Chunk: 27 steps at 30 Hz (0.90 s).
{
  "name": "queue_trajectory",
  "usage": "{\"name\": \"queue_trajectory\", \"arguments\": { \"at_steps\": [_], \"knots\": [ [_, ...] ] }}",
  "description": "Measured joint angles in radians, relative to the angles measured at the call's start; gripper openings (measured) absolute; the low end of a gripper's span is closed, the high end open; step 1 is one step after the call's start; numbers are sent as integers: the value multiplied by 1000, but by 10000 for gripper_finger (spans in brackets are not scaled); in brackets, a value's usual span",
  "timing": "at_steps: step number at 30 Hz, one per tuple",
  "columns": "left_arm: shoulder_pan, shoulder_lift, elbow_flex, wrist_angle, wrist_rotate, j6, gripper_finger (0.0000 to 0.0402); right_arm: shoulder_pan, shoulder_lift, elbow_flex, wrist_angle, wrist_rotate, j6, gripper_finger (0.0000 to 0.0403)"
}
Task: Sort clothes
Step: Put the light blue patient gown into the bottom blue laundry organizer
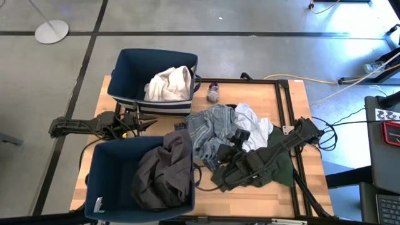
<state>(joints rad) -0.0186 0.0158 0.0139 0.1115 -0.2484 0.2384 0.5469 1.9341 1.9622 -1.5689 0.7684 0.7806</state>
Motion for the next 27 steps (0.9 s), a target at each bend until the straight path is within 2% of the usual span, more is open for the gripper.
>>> {"name": "queue_trajectory", "arguments": {
  "at_steps": [5, 10, 17, 23, 27],
  "knots": [
    [0, 0, 0, -1, 0, 0, 40, -12, -93, -166, -1, -27, 69, 225],
    [0, 0, 0, -4, 0, 4, 40, -10, -216, -350, -3, -99, 217, 225],
    [0, 0, 0, -5, 0, 4, 40, 13, -339, -606, 72, -288, 393, 225],
    [0, 0, 0, -5, 0, 5, 40, 16, -345, -758, 276, -401, 386, 225],
    [0, 0, 0, -5, 0, 4, 40, 16, -345, -809, 429, -413, 312, 225]
  ]
}}
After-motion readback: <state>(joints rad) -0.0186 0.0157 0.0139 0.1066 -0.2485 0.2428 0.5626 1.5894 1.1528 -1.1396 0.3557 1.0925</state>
